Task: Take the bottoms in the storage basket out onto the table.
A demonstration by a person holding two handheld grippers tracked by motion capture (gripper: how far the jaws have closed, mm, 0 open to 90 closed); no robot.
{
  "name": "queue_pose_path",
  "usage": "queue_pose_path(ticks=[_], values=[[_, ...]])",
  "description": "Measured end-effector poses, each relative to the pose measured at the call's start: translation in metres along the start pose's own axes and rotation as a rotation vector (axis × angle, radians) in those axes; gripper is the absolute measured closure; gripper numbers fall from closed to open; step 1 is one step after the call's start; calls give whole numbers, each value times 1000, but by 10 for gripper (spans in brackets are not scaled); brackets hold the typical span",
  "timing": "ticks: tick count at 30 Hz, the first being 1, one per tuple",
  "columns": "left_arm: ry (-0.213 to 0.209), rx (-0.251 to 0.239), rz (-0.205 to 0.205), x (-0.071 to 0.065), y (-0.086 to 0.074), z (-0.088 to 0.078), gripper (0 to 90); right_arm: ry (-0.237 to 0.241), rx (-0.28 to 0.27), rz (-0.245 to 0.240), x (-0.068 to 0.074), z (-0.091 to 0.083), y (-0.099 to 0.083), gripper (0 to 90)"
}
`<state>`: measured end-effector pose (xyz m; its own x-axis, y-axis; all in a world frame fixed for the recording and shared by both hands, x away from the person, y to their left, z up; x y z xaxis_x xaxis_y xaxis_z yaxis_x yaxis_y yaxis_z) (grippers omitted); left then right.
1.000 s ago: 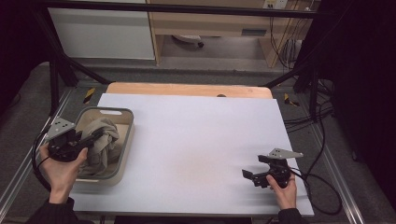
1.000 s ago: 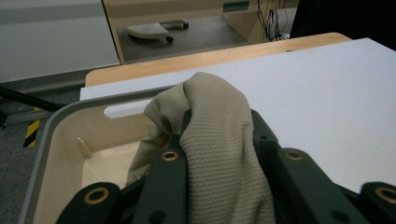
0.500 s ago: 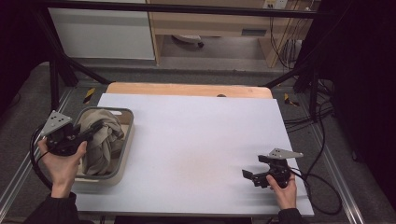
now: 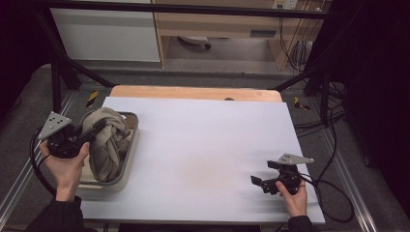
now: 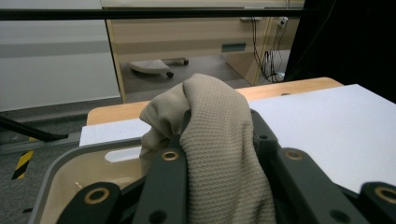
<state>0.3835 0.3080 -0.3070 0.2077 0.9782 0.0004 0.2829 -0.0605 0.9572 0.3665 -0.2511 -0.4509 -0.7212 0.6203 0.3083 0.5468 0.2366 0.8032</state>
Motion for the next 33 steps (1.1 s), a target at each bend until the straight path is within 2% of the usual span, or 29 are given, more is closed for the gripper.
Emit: queue_pose_path(ticks=[12, 21, 33], values=[[5, -64, -32, 5, 11, -2, 729, 0, 0, 0, 0, 0, 0, 5], [-3, -106, -38, 7, 21, -7, 730, 0, 3, 0, 0, 0, 0, 5], [8, -130, -45, 9, 26, -9, 731, 2, 3, 0, 0, 1, 0, 5]])
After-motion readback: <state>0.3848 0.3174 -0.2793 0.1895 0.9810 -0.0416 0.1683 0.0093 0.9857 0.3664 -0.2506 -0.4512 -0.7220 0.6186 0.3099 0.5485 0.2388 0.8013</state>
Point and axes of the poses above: each handheld gripper's, and its own axes: z roughly forward along the jaws, y roughly out of its top, x roughly to its left, the point moved 3 cm from there along z, roughly forward along the jaws, and after that the axes turned 10 degrees about y, right-handed, at the moved point
